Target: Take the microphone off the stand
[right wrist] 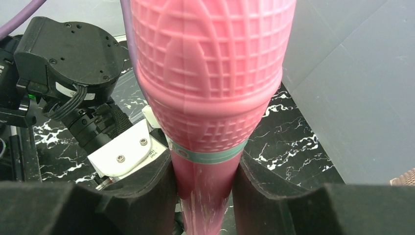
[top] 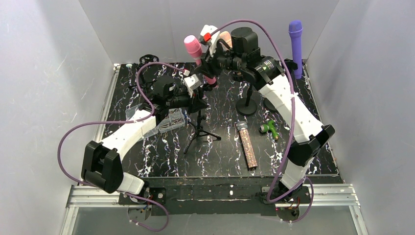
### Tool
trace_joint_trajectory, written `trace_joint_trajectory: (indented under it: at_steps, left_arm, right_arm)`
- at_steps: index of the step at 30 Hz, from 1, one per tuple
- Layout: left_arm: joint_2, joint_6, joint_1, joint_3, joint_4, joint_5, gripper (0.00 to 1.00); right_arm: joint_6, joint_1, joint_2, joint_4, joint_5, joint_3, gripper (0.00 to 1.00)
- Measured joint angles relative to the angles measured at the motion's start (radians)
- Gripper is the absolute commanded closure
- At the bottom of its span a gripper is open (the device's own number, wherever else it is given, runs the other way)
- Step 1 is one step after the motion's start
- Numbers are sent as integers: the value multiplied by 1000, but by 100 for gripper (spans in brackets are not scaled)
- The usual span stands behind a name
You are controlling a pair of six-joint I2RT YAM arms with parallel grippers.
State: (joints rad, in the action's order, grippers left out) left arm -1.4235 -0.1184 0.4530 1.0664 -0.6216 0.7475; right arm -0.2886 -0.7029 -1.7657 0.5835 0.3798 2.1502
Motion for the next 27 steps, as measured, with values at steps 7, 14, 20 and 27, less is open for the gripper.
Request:
trace_joint_trajectory:
  at_steps: [7, 14, 20, 27]
  left_arm:
    - [18, -35, -1, -2, 53, 9, 100]
    - [27, -57, -7, -6, 79, 42, 100]
    - [29, -73, -7, -6, 97, 58, 100]
    - [40, -88, -10, -15, 106, 87, 100]
  right_arm:
    - [41, -20, 1, 5, -21, 3, 99]
    - [39, -39, -10, 56, -36, 43, 99]
    - [25, -39, -10, 69, -14, 48, 99]
    - [0, -44, -10, 108, 23, 70, 99]
